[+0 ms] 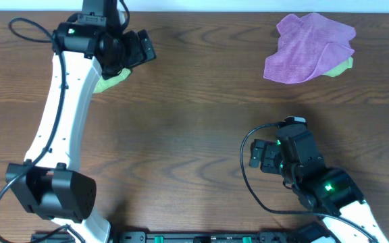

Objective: Fold the cloth

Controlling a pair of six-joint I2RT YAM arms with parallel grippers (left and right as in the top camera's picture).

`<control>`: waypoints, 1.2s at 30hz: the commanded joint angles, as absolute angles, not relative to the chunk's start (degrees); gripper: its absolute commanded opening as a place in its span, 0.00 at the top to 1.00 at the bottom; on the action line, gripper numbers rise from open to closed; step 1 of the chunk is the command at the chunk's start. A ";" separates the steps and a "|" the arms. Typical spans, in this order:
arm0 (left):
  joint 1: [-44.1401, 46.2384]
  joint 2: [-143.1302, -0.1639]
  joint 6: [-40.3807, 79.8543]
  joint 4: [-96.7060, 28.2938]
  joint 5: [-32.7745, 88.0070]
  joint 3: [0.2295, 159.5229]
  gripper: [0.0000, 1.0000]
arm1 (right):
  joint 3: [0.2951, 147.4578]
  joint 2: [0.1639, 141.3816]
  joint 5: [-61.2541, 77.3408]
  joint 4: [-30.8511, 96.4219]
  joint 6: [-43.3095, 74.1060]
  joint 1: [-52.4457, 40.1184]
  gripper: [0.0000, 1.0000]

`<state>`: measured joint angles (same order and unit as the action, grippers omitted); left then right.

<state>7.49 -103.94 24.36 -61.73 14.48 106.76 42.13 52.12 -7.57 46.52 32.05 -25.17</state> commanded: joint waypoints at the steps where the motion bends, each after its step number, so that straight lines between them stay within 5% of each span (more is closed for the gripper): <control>1: 6.98 -103.26 23.53 -64.40 13.08 107.90 0.04 | 41.87 52.10 -8.80 46.52 32.75 -24.60 0.01; 17: 6.61 -89.36 7.86 -61.19 1.28 104.01 0.05 | 41.87 52.10 -8.80 46.52 32.75 -24.60 0.01; 28: 4.03 -57.08 1.17 -36.80 1.13 63.02 0.05 | 41.87 52.10 -8.80 46.54 32.75 -24.60 0.01; 36: 4.01 -34.24 -2.74 -34.02 1.06 41.54 0.05 | 41.87 52.10 -8.80 46.52 32.75 -24.60 0.01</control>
